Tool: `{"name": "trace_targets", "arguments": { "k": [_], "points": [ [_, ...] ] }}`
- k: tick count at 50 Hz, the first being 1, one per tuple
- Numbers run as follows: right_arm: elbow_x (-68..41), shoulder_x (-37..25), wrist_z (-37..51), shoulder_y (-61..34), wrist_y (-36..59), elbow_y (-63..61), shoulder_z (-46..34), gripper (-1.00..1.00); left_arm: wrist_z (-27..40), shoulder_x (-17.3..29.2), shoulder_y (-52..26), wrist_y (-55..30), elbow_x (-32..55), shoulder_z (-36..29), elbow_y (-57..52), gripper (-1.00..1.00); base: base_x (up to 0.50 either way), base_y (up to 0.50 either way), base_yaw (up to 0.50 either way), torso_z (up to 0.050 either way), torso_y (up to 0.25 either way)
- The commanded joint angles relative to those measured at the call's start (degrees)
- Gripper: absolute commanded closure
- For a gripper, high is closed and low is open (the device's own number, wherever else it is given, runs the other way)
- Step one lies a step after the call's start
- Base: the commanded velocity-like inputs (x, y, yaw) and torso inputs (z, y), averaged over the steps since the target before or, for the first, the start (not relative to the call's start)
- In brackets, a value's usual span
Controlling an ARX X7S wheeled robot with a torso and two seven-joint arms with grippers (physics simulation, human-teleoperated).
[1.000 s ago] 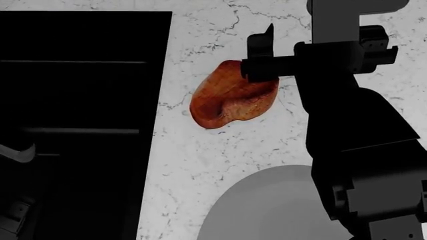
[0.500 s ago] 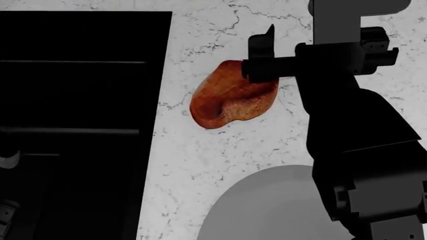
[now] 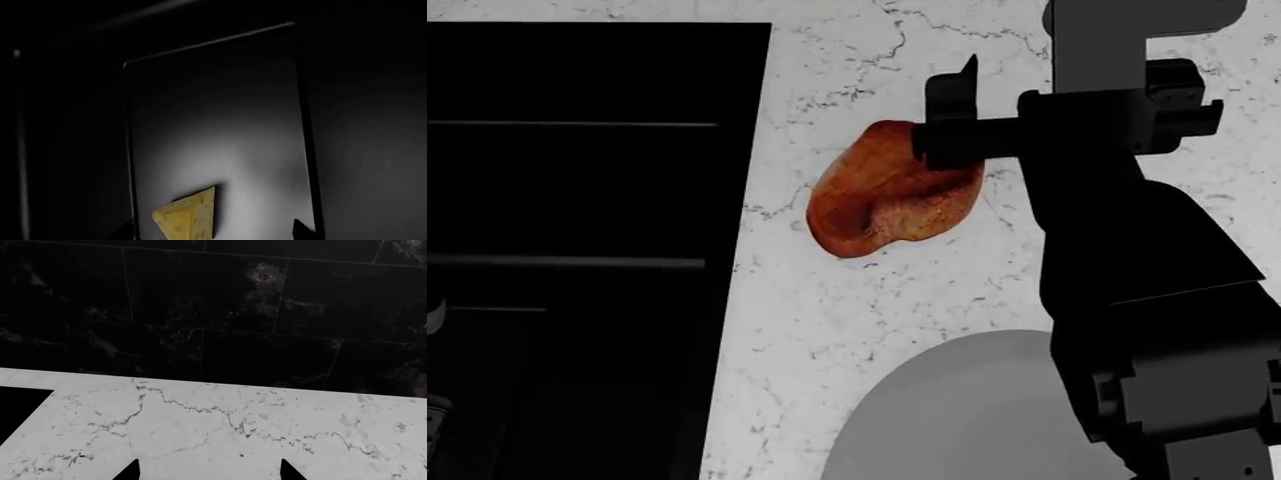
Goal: Pick the cheese from the sink and place it on the plate located on the counter
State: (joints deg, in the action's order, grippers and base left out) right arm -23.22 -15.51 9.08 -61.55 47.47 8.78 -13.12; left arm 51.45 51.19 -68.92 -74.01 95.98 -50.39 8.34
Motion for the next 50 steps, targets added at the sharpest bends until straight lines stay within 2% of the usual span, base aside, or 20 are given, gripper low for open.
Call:
{"name": "trace_targets", "arguments": {
  "k": [1,50],
  "points": [
    [0.02,-0.10,0.05,0.07,-0.47,0.54,-0.25,-1.00,-0.73,0.62,1.75,2.08,-1.80,-0.32,0.91,-1.00,0.00,0.00,0.00,0.000,0.000],
    [-0.89,-0.78,0.70,0.17,-0.39,0.22,-0.39,-1.00,-4.16,1.38,8.45,11.12,-7.52,-1.22,6.09,-1.00,0.00,0.00,0.00,0.000,0.000]
  ]
}}
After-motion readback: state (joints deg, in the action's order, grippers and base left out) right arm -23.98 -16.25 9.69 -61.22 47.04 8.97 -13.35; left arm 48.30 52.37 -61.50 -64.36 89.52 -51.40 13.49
